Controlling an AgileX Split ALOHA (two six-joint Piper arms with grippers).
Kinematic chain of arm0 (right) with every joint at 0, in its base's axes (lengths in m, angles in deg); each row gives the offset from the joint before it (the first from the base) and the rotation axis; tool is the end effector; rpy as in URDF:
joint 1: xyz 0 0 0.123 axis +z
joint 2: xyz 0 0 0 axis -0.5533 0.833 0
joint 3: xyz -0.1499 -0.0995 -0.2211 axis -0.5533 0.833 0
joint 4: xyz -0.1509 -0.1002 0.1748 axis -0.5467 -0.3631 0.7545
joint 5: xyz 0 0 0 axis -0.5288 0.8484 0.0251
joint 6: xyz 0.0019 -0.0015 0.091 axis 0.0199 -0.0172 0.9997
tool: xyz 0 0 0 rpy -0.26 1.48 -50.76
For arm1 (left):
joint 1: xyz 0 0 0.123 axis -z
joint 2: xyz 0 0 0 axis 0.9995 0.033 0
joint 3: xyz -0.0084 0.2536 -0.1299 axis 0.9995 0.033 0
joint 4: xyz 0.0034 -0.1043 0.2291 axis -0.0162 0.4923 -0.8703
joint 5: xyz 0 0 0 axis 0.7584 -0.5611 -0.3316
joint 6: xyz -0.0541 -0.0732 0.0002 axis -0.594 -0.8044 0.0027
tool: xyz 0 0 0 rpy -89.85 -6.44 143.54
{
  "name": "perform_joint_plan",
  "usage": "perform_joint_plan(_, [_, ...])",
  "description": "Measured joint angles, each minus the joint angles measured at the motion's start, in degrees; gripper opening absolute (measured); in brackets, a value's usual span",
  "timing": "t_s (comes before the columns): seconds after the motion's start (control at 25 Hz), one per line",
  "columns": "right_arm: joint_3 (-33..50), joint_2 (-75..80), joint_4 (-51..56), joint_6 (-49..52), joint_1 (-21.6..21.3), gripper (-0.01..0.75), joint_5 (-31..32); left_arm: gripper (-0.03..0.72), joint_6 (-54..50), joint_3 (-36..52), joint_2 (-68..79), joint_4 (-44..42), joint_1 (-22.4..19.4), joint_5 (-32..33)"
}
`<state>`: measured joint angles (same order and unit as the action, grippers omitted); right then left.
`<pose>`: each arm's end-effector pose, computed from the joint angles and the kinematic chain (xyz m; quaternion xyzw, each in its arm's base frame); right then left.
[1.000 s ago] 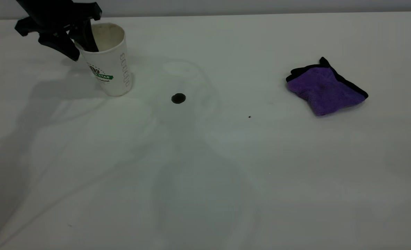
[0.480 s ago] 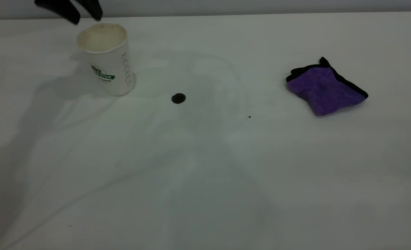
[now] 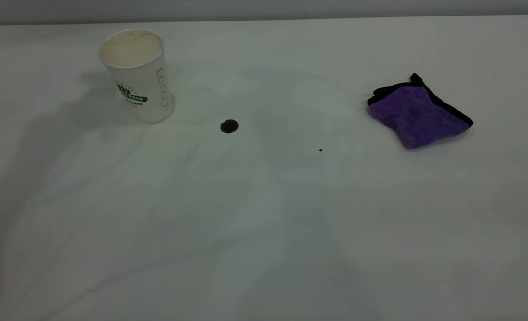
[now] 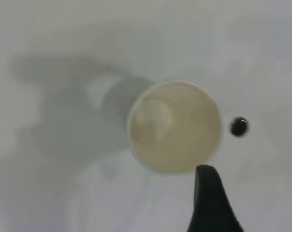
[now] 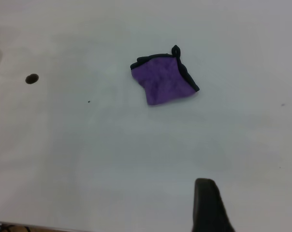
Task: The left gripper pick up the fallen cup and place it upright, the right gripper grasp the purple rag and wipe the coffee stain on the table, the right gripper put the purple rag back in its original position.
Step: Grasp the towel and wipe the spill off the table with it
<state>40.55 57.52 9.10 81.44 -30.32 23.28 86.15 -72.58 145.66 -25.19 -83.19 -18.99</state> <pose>-0.0082 0.0095 0.2633 -0.0385 0.8712 0.0686 0.4845 0.4276 -0.0569 0.2637 0.0489 0.9579 -0.1232 0.2545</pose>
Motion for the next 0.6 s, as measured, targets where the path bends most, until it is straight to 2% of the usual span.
perform_joint_plan(0.6, [0.0, 0.0, 0.0, 0.0, 0.0, 0.493, 0.0, 0.482, -6.6, 0.0, -31.3, -0.4, 0.0, 18.8])
